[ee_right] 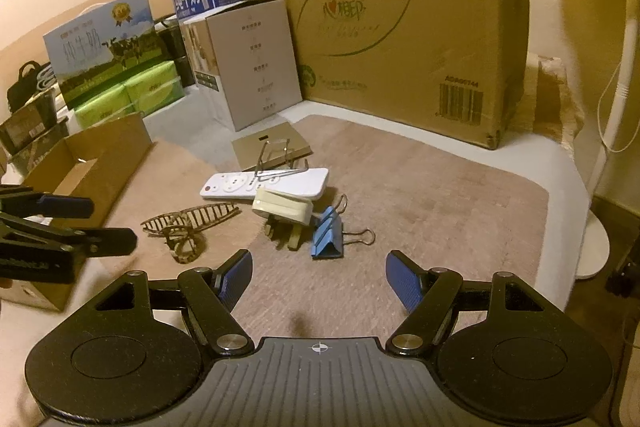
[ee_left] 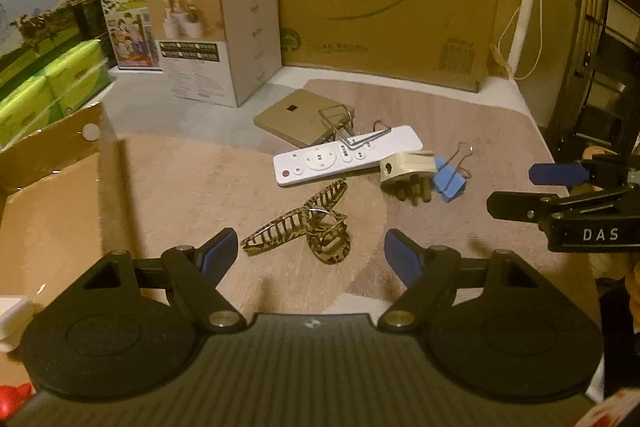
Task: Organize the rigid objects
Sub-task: 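Close the left gripper on the gold hair clip while the right approaches the blue binder clip, then close the right gripper on the blue binder clip while the left lifts the hair clip, then carry the hair clip with the left gripper while the right carries the binder clip to the tray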
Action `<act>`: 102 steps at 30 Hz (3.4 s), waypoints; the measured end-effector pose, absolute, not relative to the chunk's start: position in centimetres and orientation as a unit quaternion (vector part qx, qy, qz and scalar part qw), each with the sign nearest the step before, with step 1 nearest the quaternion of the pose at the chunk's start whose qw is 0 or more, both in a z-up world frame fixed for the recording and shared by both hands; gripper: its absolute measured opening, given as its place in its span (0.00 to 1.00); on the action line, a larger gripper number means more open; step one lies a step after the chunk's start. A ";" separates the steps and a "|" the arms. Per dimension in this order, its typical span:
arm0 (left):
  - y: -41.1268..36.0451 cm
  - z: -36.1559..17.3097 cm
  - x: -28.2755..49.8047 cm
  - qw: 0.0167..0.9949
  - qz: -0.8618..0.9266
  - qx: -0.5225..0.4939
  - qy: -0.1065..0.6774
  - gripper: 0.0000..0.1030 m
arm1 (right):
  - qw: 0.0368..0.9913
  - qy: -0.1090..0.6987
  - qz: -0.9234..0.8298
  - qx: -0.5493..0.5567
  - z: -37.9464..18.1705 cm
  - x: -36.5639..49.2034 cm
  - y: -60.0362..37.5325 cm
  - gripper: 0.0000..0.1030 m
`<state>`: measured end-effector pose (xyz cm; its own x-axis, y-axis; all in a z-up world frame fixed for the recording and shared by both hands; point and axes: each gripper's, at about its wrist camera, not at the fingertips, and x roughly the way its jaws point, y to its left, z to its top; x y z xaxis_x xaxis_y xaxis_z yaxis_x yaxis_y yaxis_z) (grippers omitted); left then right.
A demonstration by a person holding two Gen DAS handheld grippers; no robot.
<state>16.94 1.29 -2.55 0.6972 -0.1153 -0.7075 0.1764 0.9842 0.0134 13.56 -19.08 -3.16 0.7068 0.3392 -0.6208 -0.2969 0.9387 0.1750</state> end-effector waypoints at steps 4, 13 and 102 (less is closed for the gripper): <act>0.9 -3.9 18.2 0.915 -0.076 0.033 0.395 0.70 | 0.922 0.345 0.176 0.026 -3.9 14.7 -18.6 0.71; 0.3 -6.7 19.7 0.919 -0.012 -0.027 0.394 0.44 | 0.918 0.353 0.178 0.027 -5.7 16.5 -18.3 0.71; 0.3 -4.6 8.9 0.933 -0.020 -0.029 0.359 0.26 | 0.920 0.310 0.217 -0.099 -5.4 7.5 -13.8 0.22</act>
<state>8.88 0.35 -4.64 0.7414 -0.0578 -0.6686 0.0163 0.9975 -0.0682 7.54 -13.83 -5.37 0.7142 0.3375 -0.6131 -0.4604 0.8864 -0.0484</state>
